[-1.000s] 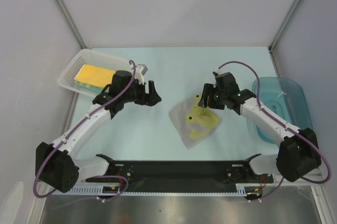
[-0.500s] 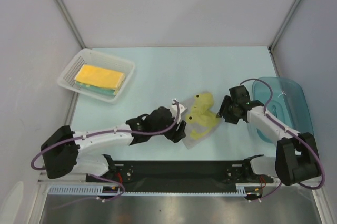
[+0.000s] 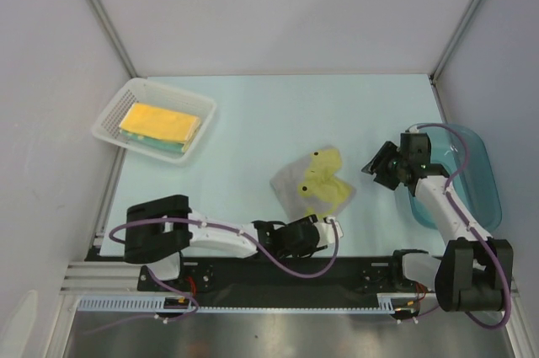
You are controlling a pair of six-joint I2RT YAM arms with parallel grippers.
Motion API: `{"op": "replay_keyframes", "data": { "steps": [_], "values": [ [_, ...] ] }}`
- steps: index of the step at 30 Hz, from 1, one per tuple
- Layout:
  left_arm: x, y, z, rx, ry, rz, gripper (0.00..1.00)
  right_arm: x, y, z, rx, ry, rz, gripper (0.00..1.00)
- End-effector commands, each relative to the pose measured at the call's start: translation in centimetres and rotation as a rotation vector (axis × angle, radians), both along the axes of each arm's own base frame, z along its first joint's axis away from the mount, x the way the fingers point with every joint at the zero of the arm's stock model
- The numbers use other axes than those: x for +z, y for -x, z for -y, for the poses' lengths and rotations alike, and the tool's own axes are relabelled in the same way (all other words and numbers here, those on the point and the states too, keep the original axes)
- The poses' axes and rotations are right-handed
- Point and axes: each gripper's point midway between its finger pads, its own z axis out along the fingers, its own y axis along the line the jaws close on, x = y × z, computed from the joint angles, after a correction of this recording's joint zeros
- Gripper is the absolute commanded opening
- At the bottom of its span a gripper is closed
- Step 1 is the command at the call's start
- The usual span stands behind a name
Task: Fold and stack the towels
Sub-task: Flatten out the crumpled towel
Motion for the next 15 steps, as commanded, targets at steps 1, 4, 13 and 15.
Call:
{"op": "replay_keyframes", "data": {
  "steps": [1,4,13,15],
  "values": [
    [0.9,-1.1,2.0,0.008,-0.015,0.094,0.53,2.7,-1.2,-0.7,0.048,-0.023,0.096,0.55],
    [0.7,-0.8,2.6,-0.011,-0.025,0.086,0.49,2.5,-1.2,0.0,0.025,-0.027,0.099,0.55],
    [-2.6,0.0,1.9,0.019,-0.165,-0.003,0.4,2.7,-1.0,-0.2,0.026,-0.037,0.11,0.55],
    [-3.5,0.4,1.3,0.067,-0.182,-0.044,0.38,2.8,-0.9,-0.1,0.028,-0.033,0.113,0.56]
  ]
}}
